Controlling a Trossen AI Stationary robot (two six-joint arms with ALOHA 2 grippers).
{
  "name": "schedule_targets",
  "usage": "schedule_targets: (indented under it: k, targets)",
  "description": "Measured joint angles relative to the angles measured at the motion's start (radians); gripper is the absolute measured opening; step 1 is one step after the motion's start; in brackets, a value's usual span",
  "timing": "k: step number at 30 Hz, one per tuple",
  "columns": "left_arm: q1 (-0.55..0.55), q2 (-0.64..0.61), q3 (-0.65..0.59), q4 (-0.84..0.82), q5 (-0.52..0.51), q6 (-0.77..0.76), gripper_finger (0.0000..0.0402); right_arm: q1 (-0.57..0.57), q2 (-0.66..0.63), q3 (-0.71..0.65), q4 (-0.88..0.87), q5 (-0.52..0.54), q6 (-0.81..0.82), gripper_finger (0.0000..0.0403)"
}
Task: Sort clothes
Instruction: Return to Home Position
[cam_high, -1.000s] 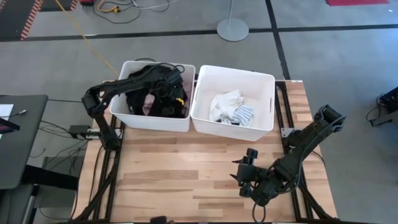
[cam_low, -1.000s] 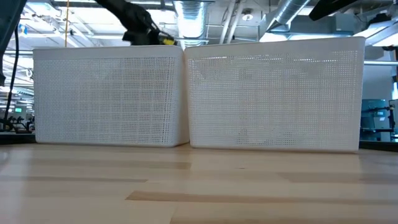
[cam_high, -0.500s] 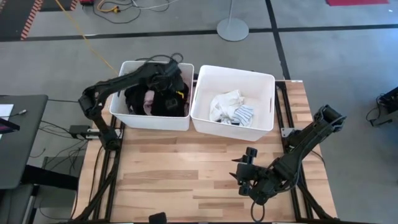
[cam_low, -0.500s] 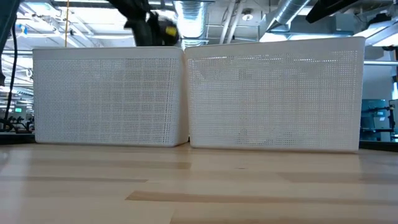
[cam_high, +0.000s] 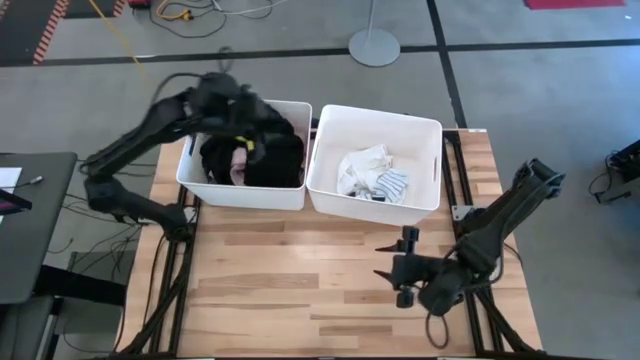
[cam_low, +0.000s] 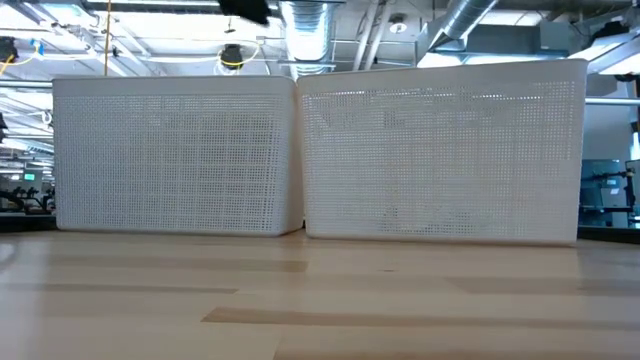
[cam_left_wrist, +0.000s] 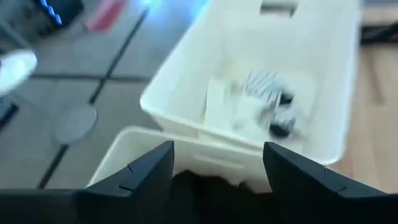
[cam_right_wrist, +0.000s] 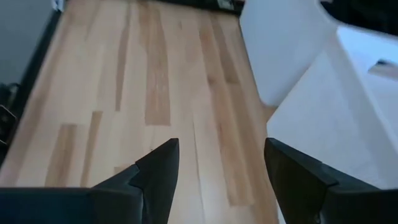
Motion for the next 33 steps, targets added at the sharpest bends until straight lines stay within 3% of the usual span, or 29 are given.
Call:
schedule_targets:
  k: [13, 24, 33]
  targets:
    - [-0.255, -0.303, -0.071, 0.009, 0.004, -0.054, 0.0242, 0.097, -0.228, 0.000, 0.045, 0.045, -0.232, 0.0229]
    - [-0.438, -0.538, -0.399, 0.117, -0.054, -0.164, 0.0242, 0.249, -0.370, 0.000, 0.033, 0.109, -0.283, 0.0217]
    - [-0.549, -0.651, -0.620, 0.265, -0.042, -0.208, 0.0242, 0.309, -0.389, 0.000, 0.007, 0.110, -0.281, 0.0217]
